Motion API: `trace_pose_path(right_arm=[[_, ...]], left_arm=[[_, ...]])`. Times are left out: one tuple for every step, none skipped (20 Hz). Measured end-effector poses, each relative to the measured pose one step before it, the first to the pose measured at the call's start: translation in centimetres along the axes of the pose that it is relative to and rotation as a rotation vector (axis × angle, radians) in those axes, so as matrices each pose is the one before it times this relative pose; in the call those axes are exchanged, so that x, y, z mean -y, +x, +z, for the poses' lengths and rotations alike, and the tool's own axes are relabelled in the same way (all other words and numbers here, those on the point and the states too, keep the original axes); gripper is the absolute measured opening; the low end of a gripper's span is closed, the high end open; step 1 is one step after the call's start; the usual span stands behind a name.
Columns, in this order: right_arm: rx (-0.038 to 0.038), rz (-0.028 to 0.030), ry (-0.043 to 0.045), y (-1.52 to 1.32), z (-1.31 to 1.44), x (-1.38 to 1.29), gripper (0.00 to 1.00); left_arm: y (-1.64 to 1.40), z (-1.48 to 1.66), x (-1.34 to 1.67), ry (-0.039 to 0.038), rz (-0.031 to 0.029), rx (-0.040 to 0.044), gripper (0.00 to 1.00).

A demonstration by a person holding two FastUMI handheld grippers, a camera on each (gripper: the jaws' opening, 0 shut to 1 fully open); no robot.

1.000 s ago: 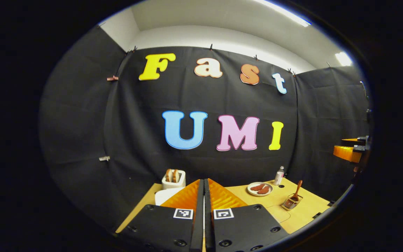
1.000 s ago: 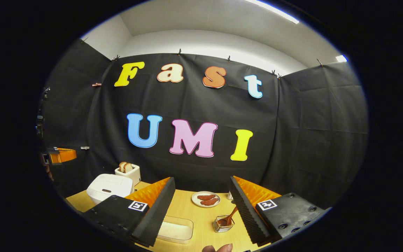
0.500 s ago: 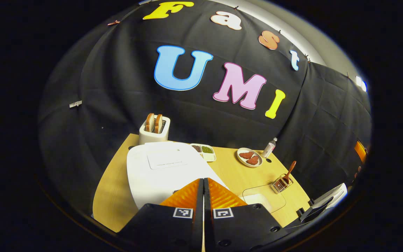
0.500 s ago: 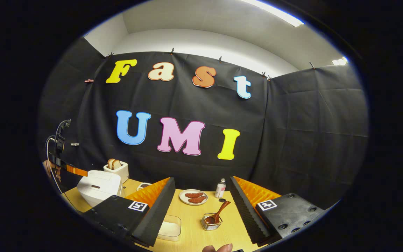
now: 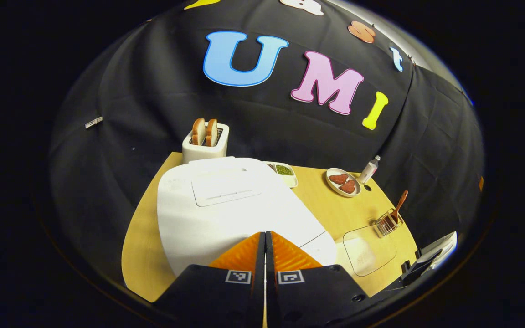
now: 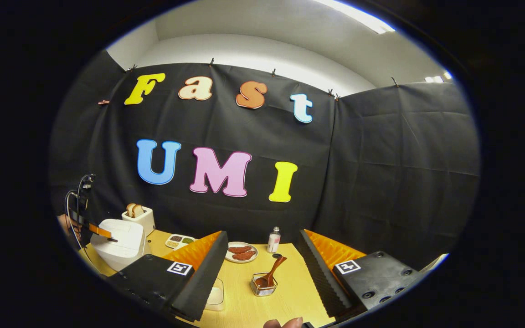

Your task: Close the left gripper, press the button to open the rice cooker; take a wooden spoon from the chopstick holder with the right hand, scoop a spoonful of rice and pour it into the rice cooker, then put the wooden spoon back into the chopstick holder.

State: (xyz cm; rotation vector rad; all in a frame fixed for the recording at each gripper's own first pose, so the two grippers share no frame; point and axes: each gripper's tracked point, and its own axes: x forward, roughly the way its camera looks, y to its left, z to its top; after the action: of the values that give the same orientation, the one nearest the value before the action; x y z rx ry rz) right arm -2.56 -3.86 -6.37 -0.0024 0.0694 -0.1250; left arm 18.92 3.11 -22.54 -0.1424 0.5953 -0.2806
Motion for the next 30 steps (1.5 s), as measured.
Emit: trace_pose_path(right_arm=[[-0.00255, 0.0005, -0.0001, 0.075, -0.126, 0.03, 0.97], [-0.00308, -0.00083, -0.00019, 0.011, -0.063, -0.016, 0.97], [0.00058, 0.00053, 0.0003, 0.016, 0.064, 0.005, 0.97], [0.00178, -0.0015, -0.00054, 0.125, 0.086, -0.012, 0.97], [0.00001, 0.00145, -0.00115, 0.046, 0.082, -0.037, 0.97], [-0.00082, -0.00011, -0.00266, 0.046, -0.121, -0.058, 0.97], [0.00103, -0.00023, -0.00234, 0.039, 0.049, -0.006, 0.97], [0.00044, -0.00098, -0.00049, 0.04, 0.016, -0.021, 0.97], [-0.00213, 0.00036, 0.00125, 0.093, -0.075, 0.039, 0.97], [-0.00251, 0.00066, 0.00082, 0.019, -0.141, -0.028, 0.98], [0.0007, -0.00187, 0.00063, 0.005, 0.045, -0.027, 0.97], [0.0024, -0.00036, 0.00054, 0.062, 0.043, 0.089, 0.97], [0.00178, -0.00219, -0.00017, -0.04, 0.027, 0.073, 0.97], [-0.00029, -0.0017, -0.0007, 0.086, -0.056, 0.086, 0.97], [-0.00295, -0.00415, -0.00113, -0.048, -0.121, 0.255, 0.97], [-0.00386, -0.00397, -0.00033, -0.056, -0.12, 0.281, 0.97], [-0.0027, -0.00269, 0.00121, -0.093, -0.054, 0.278, 0.98], [-0.00456, -0.0058, 0.00003, -0.034, -0.211, 0.367, 0.97], [-0.0032, -0.00501, -0.00047, -0.052, -0.178, 0.363, 0.97], [-0.00454, -0.00533, -0.00176, 0.013, -0.162, 0.402, 0.98], [-0.00415, -0.00489, -0.00132, -0.129, -0.173, 0.422, 0.98], [-0.00348, -0.00529, -0.00043, -0.105, -0.16, 0.382, 0.98], [-0.00389, -0.005, 0.00257, -0.079, -0.174, 0.395, 0.98], [-0.00222, -0.00428, 0.00358, -0.098, -0.104, 0.237, 0.98], [-0.00006, -0.00489, 0.00377, -0.23, -0.069, 0.384, 0.98], [-0.00055, 0.00011, 0.00243, -0.131, -0.018, 0.235, 0.97], [-0.00279, 0.00315, 0.00175, -0.121, -0.175, 0.114, 0.98], [-0.00153, 0.00602, 0.00221, -0.047, -0.124, 0.027, 0.97], [-0.00205, 0.00925, 0.00392, -0.051, -0.151, 0.059, 0.97], [-0.00503, 0.01091, 0.00599, 0.068, -0.255, -0.048, 0.97]], left_arm=[[0.406, -0.302, -0.058, 0.00738, 0.00399, -0.01236, 0.07], [0.229, -0.242, -0.104, 0.00256, 0.0031, -0.01345, 0.07], [0.25, -0.34, -0.149, -0.00119, 0.00191, -0.01442, 0.07], [0.055, -0.01, 0.095, -0.00012, -0.00133, -0.00328, 0.07], [0.324, -0.017, 0.004, 0.00015, -0.00065, -0.00091, 0.07], [-0.143, -0.243, -0.05, -0.0033, 0.00054, -0.01615, 0.07], [-0.125, -0.393, 0.056, -0.00681, 0.0009, -0.01847, 0.07], [0.023, 0.022, -0.055, -0.0061, -0.00201, -0.00623, 0.08], [0.098, -0.066, 0.018, -0.01265, -0.00165, -0.01173, 0.08], [0.097, -0.483, -0.089, -0.02387, 0.0047, -0.03339, 0.08], [-0.105, 0.099, -0.026, -0.01247, 0.00197, 0.00835, 0.08], [0.205, -0.221, -0.051, -0.00331, -0.00034, -0.01258, 0.08], [-0.297, 0.26, 0.106, 0.00439, 0.00198, 0.00911, 0.08], [-0.005, 0.108, 0.047, 0.007, 0.0049, 0.00579, 0.08], [-0.237, 0.487, -0.011, 0.00396, 0.00488, 0.02316, 0.08], [-0.518, 0.927, 0.092, 0.00076, 0.00547, 0.04339, 0.08], [-0.652, 1.228, 0.2, -0.00425, 0.00516, 0.05498, 0.07], [-0.834, 1.615, 0.285, -0.00202, 0.00514, 0.06789, 0.07], [-0.856, 2.003, 0.161, 0.00297, 0.00952, 0.07848, 0.07], [-0.819, 2.373, -0.025, 0.01474, 0.01925, 0.08802, 0.08], [-0.724, 2.711, 0.138, 0.01569, 0.00626, 0.09309, 0.09], [-0.91, 2.868, 0.469, 0.01183, -0.00228, 0.09074, 0.09], [-1.001, 2.09, 1.147, -0.00288, -0.02569, 0.07094, 0.12], [-0.501, 2.064, 1.127, -0.00675, -0.02696, 0.06132, 0.17], [-1.05, 1.68, 0.828, -0.0004, -0.00778, 0.05476, 0.39], [-0.314, 1.425, 0.474, 0.01462, 0.00382, 0.04578, 0.48], [-0.641, 0.88, -0.294, 0.03598, 0.03068, 0.03728, 0.72], [-0.711, 1.083, 0.261, 0.04287, 0.0195, 0.01986, 0.95], [-0.352, 0.615, 0.194, 0.04178, 0.02323, 0.01853, 0.96], [-0.871, 0.639, 0.554, 0.03218, 0.01271, 0.01183, 0.95]])
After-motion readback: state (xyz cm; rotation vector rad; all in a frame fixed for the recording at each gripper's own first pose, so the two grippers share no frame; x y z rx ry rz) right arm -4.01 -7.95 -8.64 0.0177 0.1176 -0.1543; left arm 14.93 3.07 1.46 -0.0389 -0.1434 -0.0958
